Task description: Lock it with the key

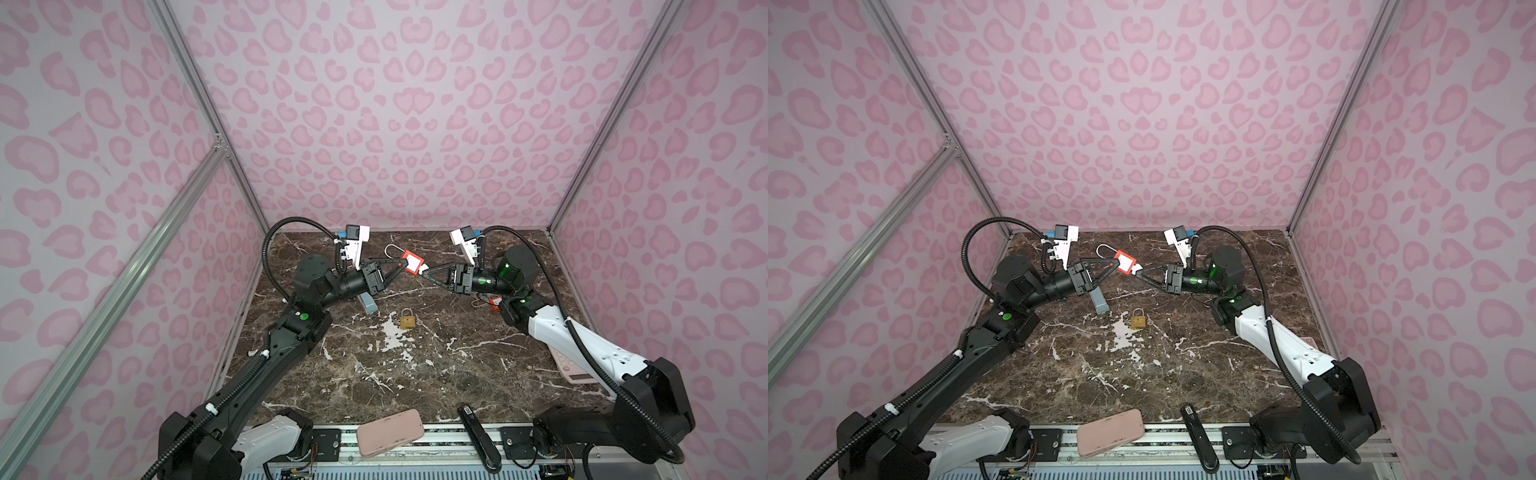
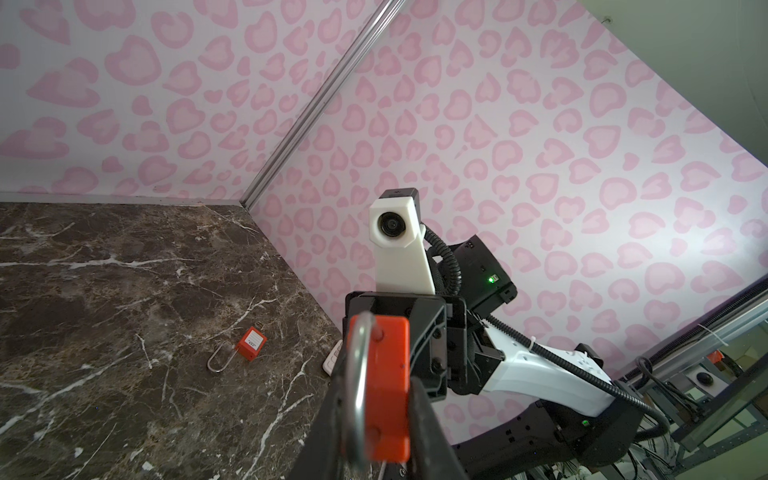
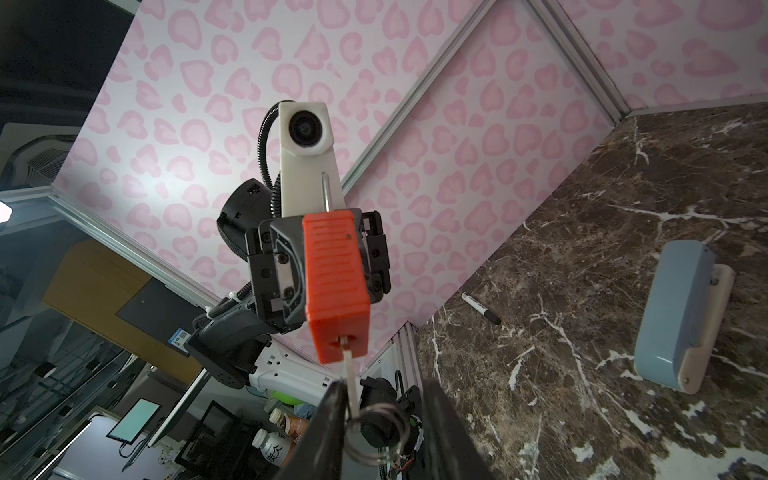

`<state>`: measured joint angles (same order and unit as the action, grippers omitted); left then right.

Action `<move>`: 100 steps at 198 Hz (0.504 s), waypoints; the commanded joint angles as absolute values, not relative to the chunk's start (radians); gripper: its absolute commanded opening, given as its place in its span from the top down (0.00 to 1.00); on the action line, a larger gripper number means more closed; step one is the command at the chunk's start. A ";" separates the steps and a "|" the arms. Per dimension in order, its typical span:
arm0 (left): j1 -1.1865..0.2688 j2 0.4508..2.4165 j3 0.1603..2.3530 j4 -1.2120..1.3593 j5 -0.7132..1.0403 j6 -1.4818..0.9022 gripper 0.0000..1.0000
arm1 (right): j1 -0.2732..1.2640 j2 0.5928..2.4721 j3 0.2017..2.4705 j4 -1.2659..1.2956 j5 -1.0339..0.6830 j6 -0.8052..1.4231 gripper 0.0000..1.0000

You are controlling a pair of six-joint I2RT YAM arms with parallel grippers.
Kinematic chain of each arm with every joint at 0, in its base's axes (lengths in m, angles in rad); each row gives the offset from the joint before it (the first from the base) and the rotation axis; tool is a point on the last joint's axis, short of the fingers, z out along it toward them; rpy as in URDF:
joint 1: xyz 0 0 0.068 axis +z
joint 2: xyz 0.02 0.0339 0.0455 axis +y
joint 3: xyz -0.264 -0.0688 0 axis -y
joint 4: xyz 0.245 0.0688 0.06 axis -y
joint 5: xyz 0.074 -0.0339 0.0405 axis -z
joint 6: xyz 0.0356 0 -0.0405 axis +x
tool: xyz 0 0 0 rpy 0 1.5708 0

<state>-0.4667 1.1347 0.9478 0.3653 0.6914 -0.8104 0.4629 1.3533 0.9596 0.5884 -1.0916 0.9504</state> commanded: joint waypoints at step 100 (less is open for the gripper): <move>-0.465 1.136 0.949 0.427 0.701 -0.821 0.96 | 0.465 1.352 0.993 0.574 -1.052 0.927 0.85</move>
